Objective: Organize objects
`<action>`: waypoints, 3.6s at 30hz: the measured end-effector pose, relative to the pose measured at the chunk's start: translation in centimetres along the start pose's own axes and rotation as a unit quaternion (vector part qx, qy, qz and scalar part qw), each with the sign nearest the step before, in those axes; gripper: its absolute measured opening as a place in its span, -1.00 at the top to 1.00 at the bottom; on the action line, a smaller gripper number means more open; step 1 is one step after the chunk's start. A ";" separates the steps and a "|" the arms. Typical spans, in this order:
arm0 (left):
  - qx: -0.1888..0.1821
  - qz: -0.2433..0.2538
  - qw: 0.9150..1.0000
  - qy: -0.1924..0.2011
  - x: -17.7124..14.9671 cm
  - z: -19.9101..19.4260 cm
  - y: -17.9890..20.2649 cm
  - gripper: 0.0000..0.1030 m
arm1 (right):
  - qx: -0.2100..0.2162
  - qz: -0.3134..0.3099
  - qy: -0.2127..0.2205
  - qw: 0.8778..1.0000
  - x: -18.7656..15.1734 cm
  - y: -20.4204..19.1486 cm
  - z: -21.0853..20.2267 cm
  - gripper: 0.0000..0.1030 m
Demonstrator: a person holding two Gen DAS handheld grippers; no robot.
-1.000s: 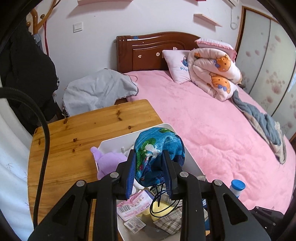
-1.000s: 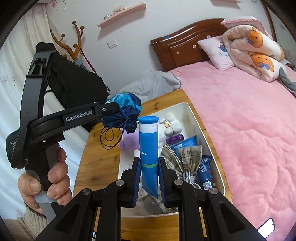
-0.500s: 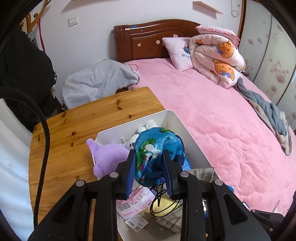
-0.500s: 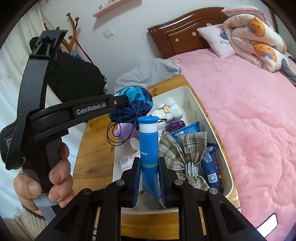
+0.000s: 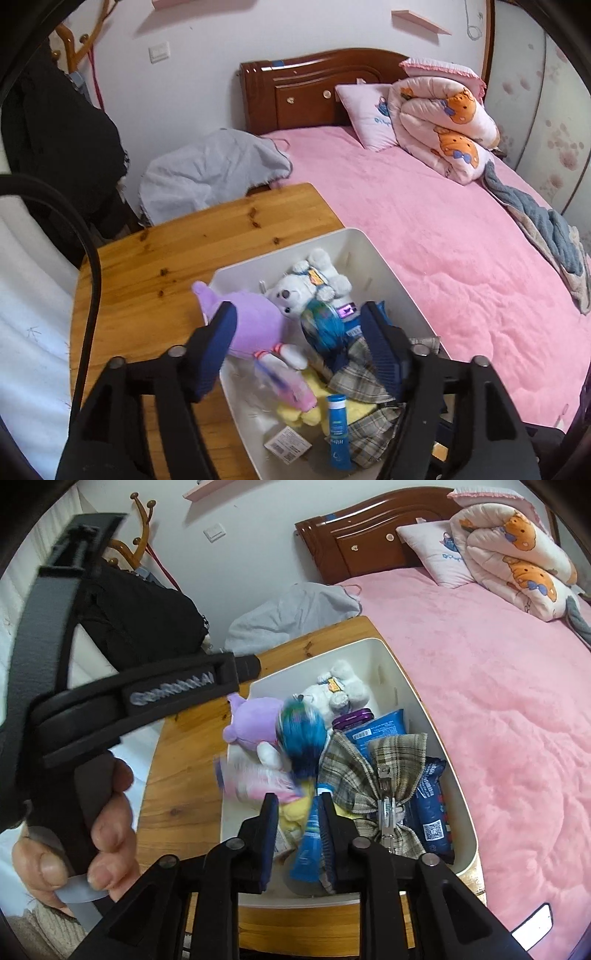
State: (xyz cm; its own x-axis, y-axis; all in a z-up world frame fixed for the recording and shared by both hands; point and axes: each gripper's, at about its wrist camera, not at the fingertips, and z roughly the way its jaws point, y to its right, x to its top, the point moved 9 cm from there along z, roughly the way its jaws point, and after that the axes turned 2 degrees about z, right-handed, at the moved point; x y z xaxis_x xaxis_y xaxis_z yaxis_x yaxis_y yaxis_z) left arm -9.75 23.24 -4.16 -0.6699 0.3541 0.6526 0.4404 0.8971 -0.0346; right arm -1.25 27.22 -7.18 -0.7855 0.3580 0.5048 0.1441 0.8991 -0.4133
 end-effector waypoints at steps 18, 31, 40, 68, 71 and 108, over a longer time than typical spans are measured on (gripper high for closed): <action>0.030 -0.038 0.999 -0.012 -1.5 -1.9 -3.2 -0.44 | -0.016 -0.040 0.008 0.999 -1.0 -2.6 -0.4 0.01; 0.079 -0.037 0.996 -0.010 -3.9 -5.2 -5.5 -0.44 | -0.030 -0.067 0.025 0.997 -1.6 -4.7 -1.7 -0.17; 0.098 -0.063 0.993 -0.010 -7.3 -7.9 -9.3 -0.44 | -0.044 -0.096 0.018 0.994 -2.8 -6.5 -1.0 -0.29; 0.093 -0.159 0.980 -0.072 -16.4 -8.4 -15.2 -0.44 | -0.064 -0.144 0.023 0.987 -5.2 -11.9 0.1 -0.42; 0.094 -0.164 0.979 -0.073 -16.5 -8.4 -15.6 -0.44 | -0.065 -0.135 0.021 0.988 -5.2 -11.7 0.2 -0.42; 0.089 -0.172 0.978 -0.077 -17.1 -7.9 -15.5 -0.44 | -0.079 -0.133 0.020 0.988 -5.0 -11.2 0.3 -0.42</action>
State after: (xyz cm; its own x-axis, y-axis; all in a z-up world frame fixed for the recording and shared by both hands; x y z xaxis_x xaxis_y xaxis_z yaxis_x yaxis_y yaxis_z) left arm -0.38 1.22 -8.78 -0.8481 0.0467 0.5277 0.0711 0.9971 0.0261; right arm 0.90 15.30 -5.29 -0.7841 0.1097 0.6109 0.0296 0.9897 -0.1397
